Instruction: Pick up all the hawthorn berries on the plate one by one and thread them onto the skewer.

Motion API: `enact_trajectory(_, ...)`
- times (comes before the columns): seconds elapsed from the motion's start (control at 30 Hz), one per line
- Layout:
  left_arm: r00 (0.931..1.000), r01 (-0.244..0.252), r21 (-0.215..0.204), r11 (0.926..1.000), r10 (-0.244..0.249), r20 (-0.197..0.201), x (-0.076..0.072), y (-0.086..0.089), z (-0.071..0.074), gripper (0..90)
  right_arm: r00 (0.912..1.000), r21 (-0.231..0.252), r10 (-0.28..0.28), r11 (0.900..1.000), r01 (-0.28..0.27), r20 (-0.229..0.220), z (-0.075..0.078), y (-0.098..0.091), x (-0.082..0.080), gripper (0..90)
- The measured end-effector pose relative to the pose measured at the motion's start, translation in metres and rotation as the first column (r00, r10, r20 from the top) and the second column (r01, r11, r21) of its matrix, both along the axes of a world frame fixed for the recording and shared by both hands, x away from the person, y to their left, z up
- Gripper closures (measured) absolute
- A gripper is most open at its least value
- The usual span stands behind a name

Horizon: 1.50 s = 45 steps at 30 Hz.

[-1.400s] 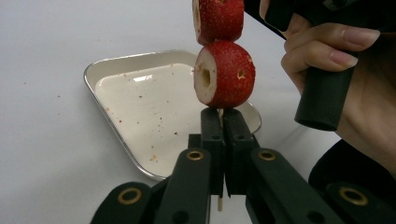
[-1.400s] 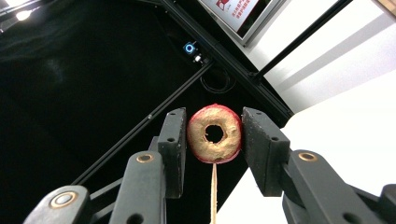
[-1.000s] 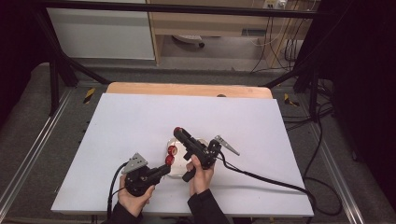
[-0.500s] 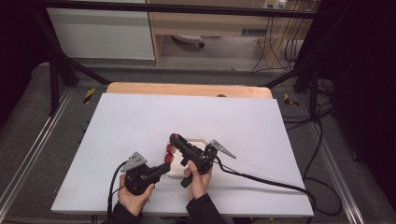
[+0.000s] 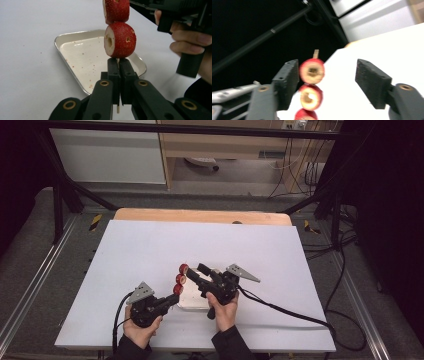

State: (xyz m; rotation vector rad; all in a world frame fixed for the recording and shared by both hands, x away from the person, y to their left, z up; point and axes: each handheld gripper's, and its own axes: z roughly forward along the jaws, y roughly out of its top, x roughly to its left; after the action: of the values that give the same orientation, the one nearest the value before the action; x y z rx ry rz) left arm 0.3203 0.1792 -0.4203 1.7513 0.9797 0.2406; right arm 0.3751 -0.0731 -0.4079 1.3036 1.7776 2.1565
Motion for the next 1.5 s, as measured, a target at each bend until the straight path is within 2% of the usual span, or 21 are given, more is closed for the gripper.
enact_trajectory(0.07, 1.0, 0.007, 0.012, 0.9999, -0.007, 0.003, 0.001, 0.001, -0.001, 88.1, 0.9999, -0.063, -0.003, 0.998, 0.002, -0.015, 0.001, -0.009, 0.002, 25.9)
enact_trajectory(0.17, 1.0, 0.007, 0.025, 0.9997, -0.008, 0.006, 0.002, 0.003, -0.002, 88.1, 0.9994, -0.17, -0.005, 0.9854, 0.0, -0.033, -0.001, -0.022, 0.006, 18.5)
enact_trajectory(0.3, 1.0, 0.008, 0.038, 0.9992, -0.008, 0.003, 0.004, 0.005, -0.003, 88.1, 0.9971, -0.28, 0.027, 0.959, -0.046, -0.071, -0.004, -0.036, 0.011, 9.6)
enact_trajectory(0.37, 0.9999, 0.012, 0.043, 0.999, -0.012, 0.002, 0.004, 0.006, -0.004, 88.1, 0.9978, -0.338, 0.038, 0.9394, -0.054, -0.055, -0.007, -0.043, 0.012, 7.5)
enact_trajectory(0.4, 0.9999, 0.013, 0.045, 0.9989, -0.013, 0.004, 0.005, 0.006, -0.004, 88.1, 0.9979, -0.373, 0.041, 0.9261, -0.056, -0.049, -0.008, -0.046, 0.013, 6.8)
enact_trajectory(0.5, 0.9998, 0.021, 0.051, 0.9985, -0.021, 0.002, 0.005, 0.007, -0.005, 88.1, 0.9958, -0.444, 0.061, 0.8922, -0.085, -0.068, -0.012, -0.053, 0.012, 5.1)
enact_trajectory(0.57, 0.9996, 0.029, 0.057, 0.9979, -0.029, 0.0, 0.006, 0.008, -0.005, 88.1, 0.9922, -0.489, 0.081, 0.8646, -0.117, -0.095, -0.015, -0.058, 0.012, 2.5)
enact_trajectory(0.7, 0.999, 0.044, 0.072, 0.9964, -0.044, -0.004, 0.007, 0.009, -0.004, 88.1, 0.9912, -0.558, 0.078, 0.8207, -0.125, -0.107, -0.021, -0.07, 0.01, 0.7)
enact_trajectory(0.93, 0.9971, 0.075, 0.102, 0.992, -0.074, -0.019, 0.011, 0.008, 0.0, 88.0, 0.9895, -0.62, 0.071, 0.7732, -0.134, -0.126, -0.032, -0.097, 0.006, 0.6)
enact_trajectory(1.0, 0.9966, 0.08, 0.103, 0.9914, -0.078, -0.028, 0.013, 0.009, 0.001, 88.0, 0.9886, -0.641, 0.08, 0.7541, -0.143, -0.128, -0.036, -0.105, 0.004, 0.6)
enact_trajectory(1.1, 0.9956, 0.089, 0.103, 0.9906, -0.086, -0.037, 0.016, 0.01, 0.006, 88.0, 0.9877, -0.652, 0.097, 0.7421, -0.154, -0.122, -0.04, -0.117, 0.0, 0.6)
enact_trajectory(1.2, 0.9958, 0.086, 0.109, 0.9903, -0.082, -0.039, 0.02, 0.011, 0.011, 87.9, 0.9885, -0.657, 0.097, 0.7392, -0.15, -0.116, -0.044, -0.129, -0.004, 0.7)
enact_trajectory(1.27, 0.9955, 0.088, 0.113, 0.9897, -0.083, -0.046, 0.023, 0.01, 0.014, 87.9, 0.9888, -0.656, 0.086, 0.741, -0.145, -0.122, -0.045, -0.136, -0.006, 0.7)
enact_trajectory(1.33, 0.9952, 0.09, 0.127, 0.9878, -0.085, -0.049, 0.027, 0.008, 0.016, 87.8, 0.9897, -0.662, 0.078, 0.7368, -0.139, -0.12, -0.047, -0.143, -0.008, 0.7)
enact_trajectory(1.4, 0.9938, 0.103, 0.151, 0.9831, -0.095, -0.057, 0.031, 0.006, 0.017, 87.8, 0.9902, -0.655, 0.069, 0.7436, -0.132, -0.121, -0.048, -0.149, -0.01, 0.6)
enact_trajectory(1.5, 0.9944, 0.097, 0.169, 0.9809, -0.088, -0.058, 0.038, 0.001, 0.018, 87.7, 0.9907, -0.645, 0.057, 0.754, -0.124, -0.123, -0.049, -0.157, -0.012, 0.7)
